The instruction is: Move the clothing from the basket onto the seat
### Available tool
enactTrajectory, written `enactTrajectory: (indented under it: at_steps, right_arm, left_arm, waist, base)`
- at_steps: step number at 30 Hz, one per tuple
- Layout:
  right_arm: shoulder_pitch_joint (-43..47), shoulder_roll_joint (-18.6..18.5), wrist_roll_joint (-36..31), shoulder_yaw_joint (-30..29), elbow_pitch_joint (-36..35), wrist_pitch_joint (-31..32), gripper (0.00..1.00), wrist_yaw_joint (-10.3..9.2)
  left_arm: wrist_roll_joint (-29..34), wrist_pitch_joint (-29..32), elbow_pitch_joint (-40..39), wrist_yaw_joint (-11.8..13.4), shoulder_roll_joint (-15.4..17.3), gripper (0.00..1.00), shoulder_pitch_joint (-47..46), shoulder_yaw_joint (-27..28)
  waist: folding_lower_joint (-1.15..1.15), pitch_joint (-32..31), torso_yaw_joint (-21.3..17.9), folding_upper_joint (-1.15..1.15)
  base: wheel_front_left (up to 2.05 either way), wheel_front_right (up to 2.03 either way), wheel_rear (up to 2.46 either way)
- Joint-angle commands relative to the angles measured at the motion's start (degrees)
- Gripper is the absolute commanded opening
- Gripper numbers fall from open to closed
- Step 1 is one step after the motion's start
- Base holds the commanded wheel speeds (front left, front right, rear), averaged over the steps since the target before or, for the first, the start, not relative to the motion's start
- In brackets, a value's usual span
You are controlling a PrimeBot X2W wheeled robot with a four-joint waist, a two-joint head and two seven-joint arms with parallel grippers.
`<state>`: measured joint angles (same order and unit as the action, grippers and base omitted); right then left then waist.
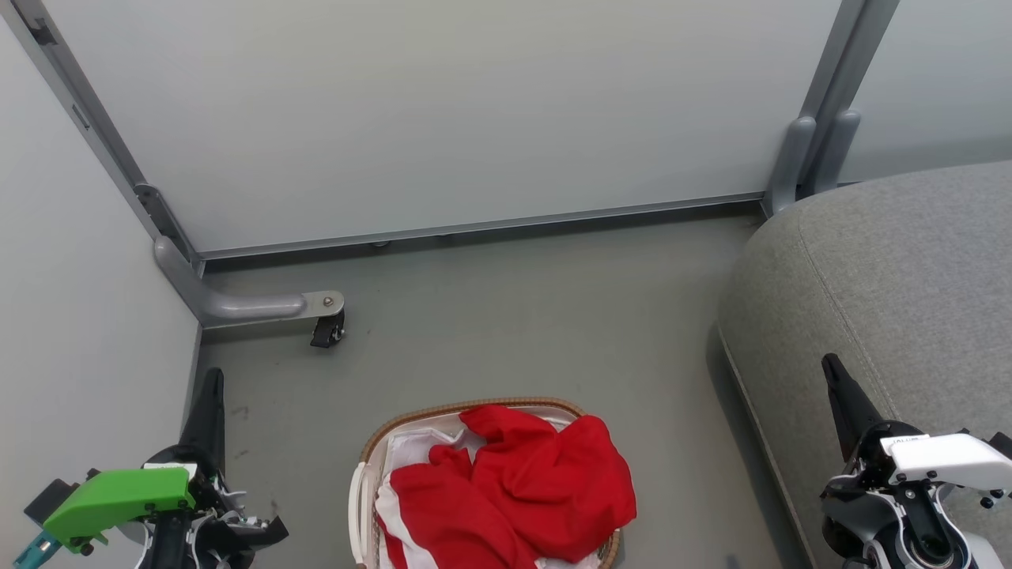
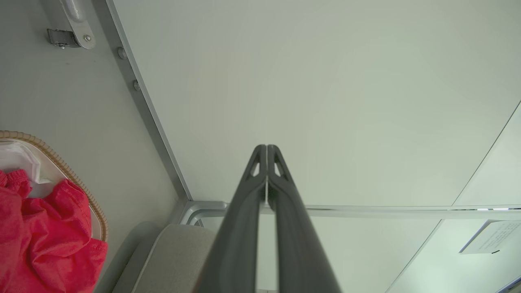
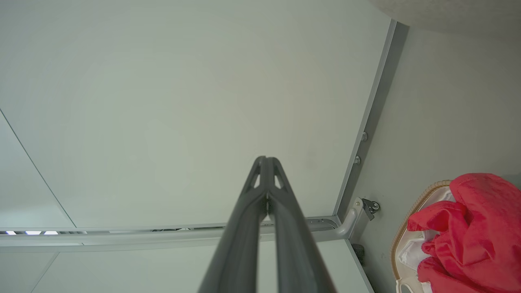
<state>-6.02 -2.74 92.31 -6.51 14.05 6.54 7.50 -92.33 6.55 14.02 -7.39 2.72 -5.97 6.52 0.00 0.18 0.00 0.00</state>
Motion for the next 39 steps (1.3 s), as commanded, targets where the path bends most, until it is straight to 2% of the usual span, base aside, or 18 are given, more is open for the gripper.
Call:
enactTrajectory:
  at_steps: [1,2,14,23,29,36,39]
  right_arm:
    - [-0.43,-0.34,0.17,-0.08,-0.17,0.12,0.0,-0.02]
    - [0.08,0.04,-0.01,0.03,0.19,-0.03,1.0,0.0]
    - [2.22,0.58,-1.45,1.17,1.65,-2.37,1.0,-0.02]
    - [2.39,0.46,-5.73,0.17,2.12,-4.73,1.0,-0.02]
    - [2.18,0.39,-12.12,-1.04,0.99,-6.21,1.0,-0.02]
    - [2.7,0.31,-25.45,-0.06,-3.4,-7.82,1.0,-0.02]
    - [3.24,0.27,-29.23,0.42,-4.33,-8.45,1.0,-0.02]
  left_arm:
    - [-0.15,0.09,-0.09,-0.27,0.37,0.0,-0.62,0.09]
    - [0.01,-0.02,0.16,0.0,-0.04,1.0,0.06,-0.04]
    - [0.62,-2.41,1.33,0.0,-0.28,1.0,2.06,-3.26]
    - [2.57,-4.76,0.35,-0.02,-0.21,1.0,2.56,-5.41]
    - [6.93,-6.23,-0.3,-0.03,-0.16,1.0,2.14,-6.24]
    - [16.38,-7.85,-1.33,-0.01,-0.11,1.0,1.64,-7.0]
    - [21.98,-8.45,-2.13,0.17,-0.09,1.0,1.53,-7.54]
  waist:
    - [0.0,0.0,0.0,0.0]
    - [0.0,0.0,0.0,0.0]
    - [0.0,-0.17,0.01,0.0]
    - [0.0,-0.37,0.03,0.0]
    - [0.0,-0.52,0.05,0.0]
    - [0.0,-0.59,0.08,0.0]
    - [0.0,-0.6,0.11,0.0]
  base:
    - [0.0,0.0,0.0]
    - [0.0,0.0,0.0]
    - [0.0,0.0,0.0]
    - [0.0,0.0,0.0]
    - [0.0,0.0,0.0]
    - [0.0,0.0,0.0]
    - [0.0,0.0,0.0]
